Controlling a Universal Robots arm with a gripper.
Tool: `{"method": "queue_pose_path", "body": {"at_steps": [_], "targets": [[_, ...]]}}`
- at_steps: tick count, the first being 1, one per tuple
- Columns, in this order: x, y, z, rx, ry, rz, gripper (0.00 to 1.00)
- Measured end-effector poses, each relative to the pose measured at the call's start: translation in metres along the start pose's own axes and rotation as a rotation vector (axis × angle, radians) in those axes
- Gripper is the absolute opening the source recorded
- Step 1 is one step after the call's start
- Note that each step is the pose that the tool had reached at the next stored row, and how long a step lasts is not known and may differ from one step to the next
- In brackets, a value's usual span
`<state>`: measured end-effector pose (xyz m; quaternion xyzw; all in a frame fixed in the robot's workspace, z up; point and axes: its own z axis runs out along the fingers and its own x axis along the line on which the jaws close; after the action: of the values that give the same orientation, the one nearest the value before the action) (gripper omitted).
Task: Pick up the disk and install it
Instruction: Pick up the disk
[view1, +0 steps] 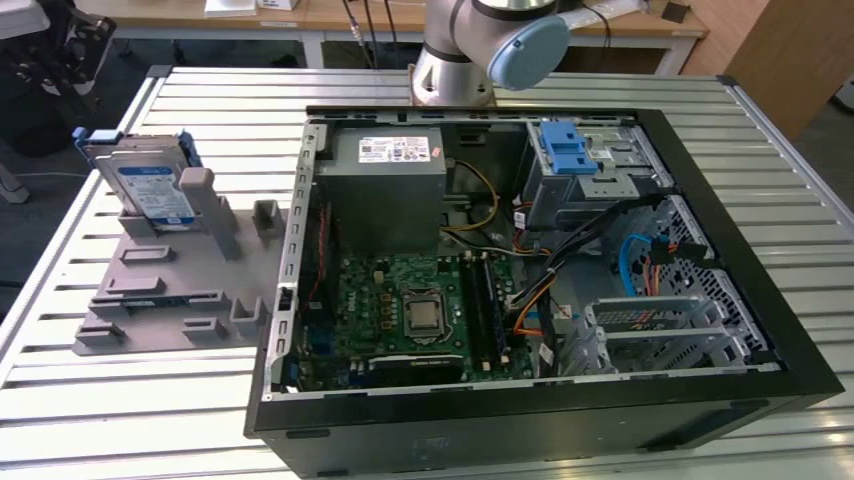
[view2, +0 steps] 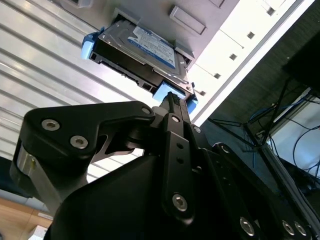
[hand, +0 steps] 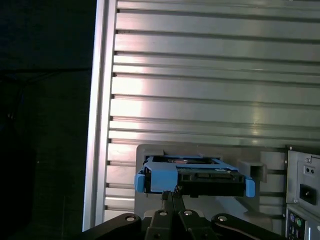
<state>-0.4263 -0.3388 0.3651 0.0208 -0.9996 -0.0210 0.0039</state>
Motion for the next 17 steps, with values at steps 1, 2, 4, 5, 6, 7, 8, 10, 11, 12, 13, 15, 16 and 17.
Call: {"method": "queue_pose_path", "body": {"at_steps": [1, 2, 4, 5, 6, 7, 8, 10, 11, 12, 13, 15, 16, 17], "targets": [[0.0000, 0.0000, 0.0000, 0.0001, 0.0004, -0.008, 0.11], [0.0000, 0.0000, 0.0000, 0.0002, 0.0008, -0.018, 0.11], [0.0000, 0.0000, 0.0000, 0.0003, 0.0018, -0.042, 0.11], [0.0000, 0.0000, 0.0000, 0.0004, 0.0023, -0.054, 0.11], [0.0000, 0.0000, 0.0000, 0.0005, 0.0028, -0.066, 0.11], [0.0000, 0.0000, 0.0000, 0.0006, 0.0033, -0.076, 0.11], [0.0000, 0.0000, 0.0000, 0.0006, 0.0037, -0.087, 0.11], [0.0000, 0.0000, 0.0000, 0.0008, 0.0045, -0.108, 0.11], [0.0000, 0.0000, 0.0000, 0.0009, 0.0050, -0.119, 0.11], [0.0000, 0.0000, 0.0000, 0.0009, 0.0055, -0.129, 0.11], [0.0000, 0.0000, 0.0000, 0.0010, 0.0059, -0.139, 0.11], [0.0000, 0.0000, 0.0000, 0.0011, 0.0067, -0.159, 0.11], [0.0000, 0.0000, 0.0000, 0.0012, 0.0071, -0.169, 0.11], [0.0000, 0.0000, 0.0000, 0.0013, 0.0075, -0.178, 0.11]]}}
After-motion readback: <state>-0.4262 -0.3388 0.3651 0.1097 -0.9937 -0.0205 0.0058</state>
